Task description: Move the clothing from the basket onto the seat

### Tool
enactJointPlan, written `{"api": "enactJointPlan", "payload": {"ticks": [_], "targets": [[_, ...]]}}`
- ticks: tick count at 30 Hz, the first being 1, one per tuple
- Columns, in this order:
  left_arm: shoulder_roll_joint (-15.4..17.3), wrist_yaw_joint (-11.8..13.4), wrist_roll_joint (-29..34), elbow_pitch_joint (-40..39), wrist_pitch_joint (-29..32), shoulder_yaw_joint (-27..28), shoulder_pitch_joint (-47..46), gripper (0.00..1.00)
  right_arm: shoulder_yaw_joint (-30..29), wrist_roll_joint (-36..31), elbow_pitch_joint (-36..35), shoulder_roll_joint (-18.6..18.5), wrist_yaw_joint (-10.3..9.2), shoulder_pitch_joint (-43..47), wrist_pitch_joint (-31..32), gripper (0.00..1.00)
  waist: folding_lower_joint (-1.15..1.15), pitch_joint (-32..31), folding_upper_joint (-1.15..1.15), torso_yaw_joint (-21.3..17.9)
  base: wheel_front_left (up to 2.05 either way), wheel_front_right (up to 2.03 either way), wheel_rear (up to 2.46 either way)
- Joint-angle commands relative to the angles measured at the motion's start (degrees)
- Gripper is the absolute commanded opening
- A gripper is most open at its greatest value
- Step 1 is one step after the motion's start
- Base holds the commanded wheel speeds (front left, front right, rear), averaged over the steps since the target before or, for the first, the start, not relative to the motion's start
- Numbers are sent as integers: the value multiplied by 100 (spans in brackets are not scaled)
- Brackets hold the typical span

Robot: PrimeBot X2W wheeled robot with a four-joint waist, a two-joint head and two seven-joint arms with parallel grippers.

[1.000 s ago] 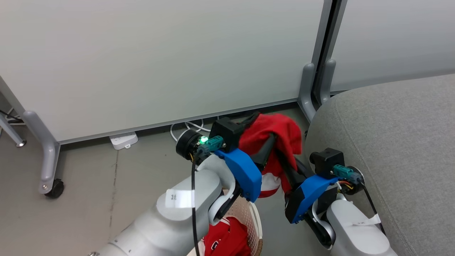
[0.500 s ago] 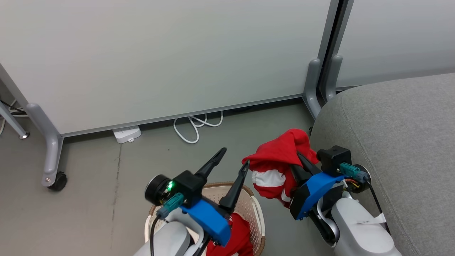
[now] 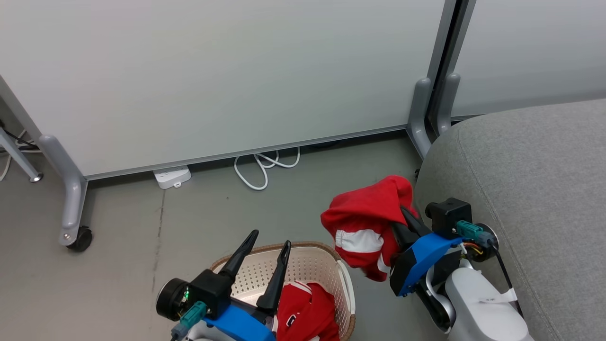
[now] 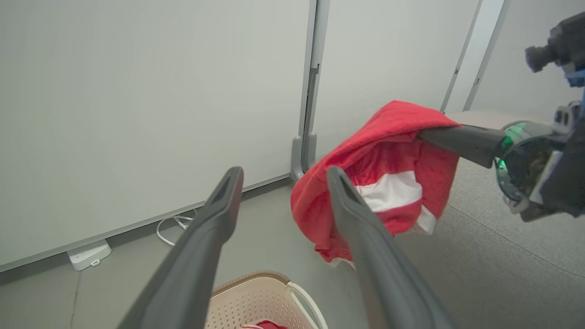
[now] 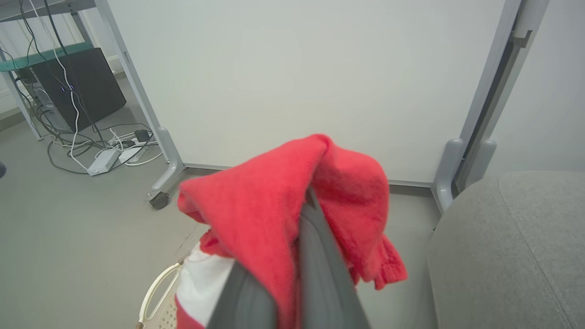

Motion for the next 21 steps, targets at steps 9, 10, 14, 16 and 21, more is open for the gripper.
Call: {"api": "enactJointPlan", "payload": {"ticks": [9,10,14,16,21], "targets": [[-72,-73,284,33,-29,178,157,100,-40,-73,-94,-16,3,135,53,0,0,-6,0,52,0,0,0],[-76,-74,283,34,-28,168,158,100,-35,-65,-104,-16,3,130,58,0,0,-5,0,48,0,0,0],[-86,-76,248,22,-28,123,151,100,-28,-54,-122,-17,3,141,81,0,0,0,0,20,0,0,0],[-81,-64,228,16,-29,106,149,100,-30,-53,-131,-17,3,148,88,0,0,4,0,-4,0,0,0],[-58,-65,215,-9,-29,115,173,100,-63,-77,-160,-17,3,146,99,0,0,19,0,-143,0,0,0]]}}
